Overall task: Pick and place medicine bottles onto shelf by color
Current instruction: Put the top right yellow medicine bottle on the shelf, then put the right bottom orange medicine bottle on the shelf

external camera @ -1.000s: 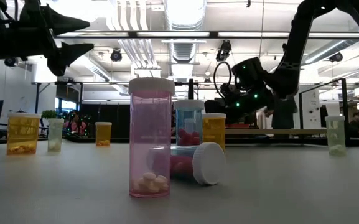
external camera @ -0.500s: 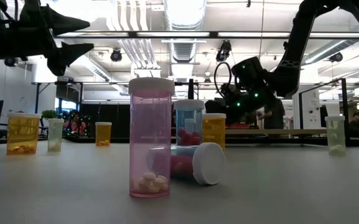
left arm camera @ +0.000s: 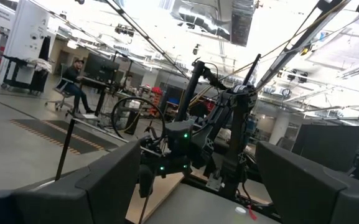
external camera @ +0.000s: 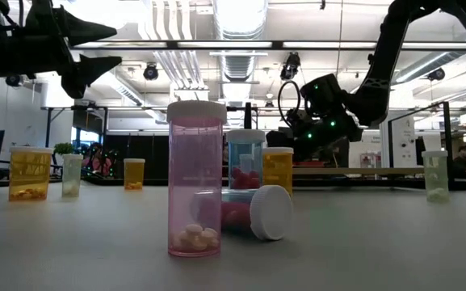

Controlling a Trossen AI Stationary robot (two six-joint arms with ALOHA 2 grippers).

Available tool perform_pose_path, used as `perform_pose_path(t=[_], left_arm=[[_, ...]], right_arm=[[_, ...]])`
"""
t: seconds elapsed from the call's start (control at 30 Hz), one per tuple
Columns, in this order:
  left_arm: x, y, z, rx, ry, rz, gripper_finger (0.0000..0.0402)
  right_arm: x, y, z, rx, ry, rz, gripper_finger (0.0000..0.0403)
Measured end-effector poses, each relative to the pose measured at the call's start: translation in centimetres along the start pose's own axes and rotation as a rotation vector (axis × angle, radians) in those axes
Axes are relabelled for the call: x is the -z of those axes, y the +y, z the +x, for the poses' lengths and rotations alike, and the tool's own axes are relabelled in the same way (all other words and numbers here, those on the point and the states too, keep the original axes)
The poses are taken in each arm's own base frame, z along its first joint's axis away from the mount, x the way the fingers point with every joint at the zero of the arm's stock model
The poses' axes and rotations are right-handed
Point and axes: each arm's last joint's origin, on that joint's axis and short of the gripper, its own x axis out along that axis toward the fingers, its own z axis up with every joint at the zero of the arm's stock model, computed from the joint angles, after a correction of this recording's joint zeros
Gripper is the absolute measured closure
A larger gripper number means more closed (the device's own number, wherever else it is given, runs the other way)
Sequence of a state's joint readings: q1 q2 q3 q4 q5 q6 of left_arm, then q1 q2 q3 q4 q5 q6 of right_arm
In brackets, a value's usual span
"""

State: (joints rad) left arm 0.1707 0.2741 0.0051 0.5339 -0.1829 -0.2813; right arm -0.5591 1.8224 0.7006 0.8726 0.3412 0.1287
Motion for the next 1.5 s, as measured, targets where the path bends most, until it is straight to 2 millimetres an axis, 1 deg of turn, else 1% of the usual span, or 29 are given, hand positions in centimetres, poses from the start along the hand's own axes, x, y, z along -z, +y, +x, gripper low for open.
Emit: perform_pose_path(t=[0.23,0.53,0.67,0.87,0.97,1.07,1.3,1.5], left_arm=[[0.00,0.00,0.00,0.000,0.000,0.000,0.0100],[0.00,0.00,0.00,0.000,0.000,0.000,0.0100],[0.00,0.00,0.00,0.000,0.000,0.000,0.0100],[0.00,0.00,0.00,0.000,0.000,0.000,0.0100],[0.00,0.00,0.00,0.000,0.000,0.000,0.0100],[0.00,0.00,0.00,0.000,0.000,0.000,0.0100],[0.00,0.00,0.00,0.000,0.000,0.000,0.0100],[0.00,0.00,0.00,0.000,0.000,0.000,0.0100]], right_arm=[[-0.03,0.01,0.03,0.000,-0.001,-0.001,0.0307],[-0.90,0.34,0.66,-0.001,-0.009,-0.015,0.0307],[-0.86,0.40,0.82,0.004,0.029,-0.033,0.0307],[-0.72,0.38,0.82,0.008,0.047,-0.002,0.0305],[-0.71,0.39,0.82,0.006,0.048,-0.006,0.0292],[-0.28,0.31,0.76,0.010,0.073,-0.013,0.0273],[-0.33,0.31,0.69,0.005,0.091,0.004,0.0227],[-0.90,0.34,-0.10,-0.030,0.164,0.047,0.0204]])
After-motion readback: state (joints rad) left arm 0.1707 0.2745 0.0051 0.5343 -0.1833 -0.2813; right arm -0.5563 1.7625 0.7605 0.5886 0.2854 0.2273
